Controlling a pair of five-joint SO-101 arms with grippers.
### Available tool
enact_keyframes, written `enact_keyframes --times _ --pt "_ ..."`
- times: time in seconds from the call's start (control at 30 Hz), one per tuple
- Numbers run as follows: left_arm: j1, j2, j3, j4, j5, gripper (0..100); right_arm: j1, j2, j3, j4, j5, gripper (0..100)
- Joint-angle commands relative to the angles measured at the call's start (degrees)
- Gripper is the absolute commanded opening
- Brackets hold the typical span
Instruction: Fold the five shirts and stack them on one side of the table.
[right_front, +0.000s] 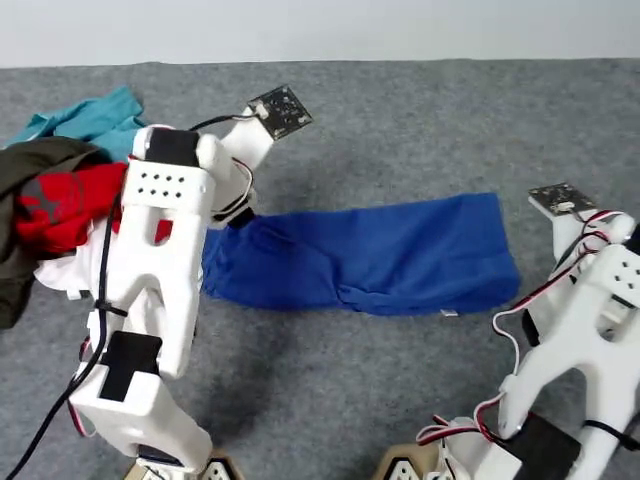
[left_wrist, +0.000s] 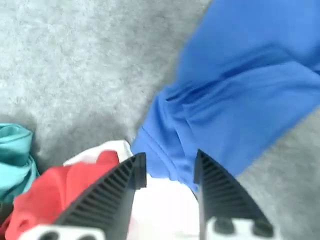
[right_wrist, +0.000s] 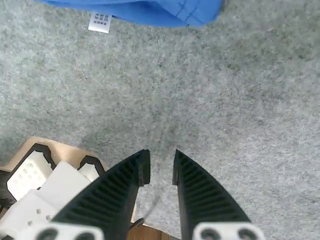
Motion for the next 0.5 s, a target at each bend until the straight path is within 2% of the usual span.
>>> enact_keyframes --times 0.0,0.2,0.37,0.47 --pt "2.9 -3.52 -3.91 6.51 -0.35 11 -2.15 -2.07 -0.35 0.66 0.35 9.4" --pt "7.3 -2.9 1.01 6.07 0.44 1 -3.21 -2.15 -0.35 0.75 0.26 9.1" --pt "10.29 -3.43 7.08 4.48 9.49 0 -3.65 -2.07 -0.35 -0.22 -2.37 9.1" --pt "10.02 -3.43 7.16 0.44 17.41 0 -5.05 -2.07 -0.44 -0.92 -3.78 9.0"
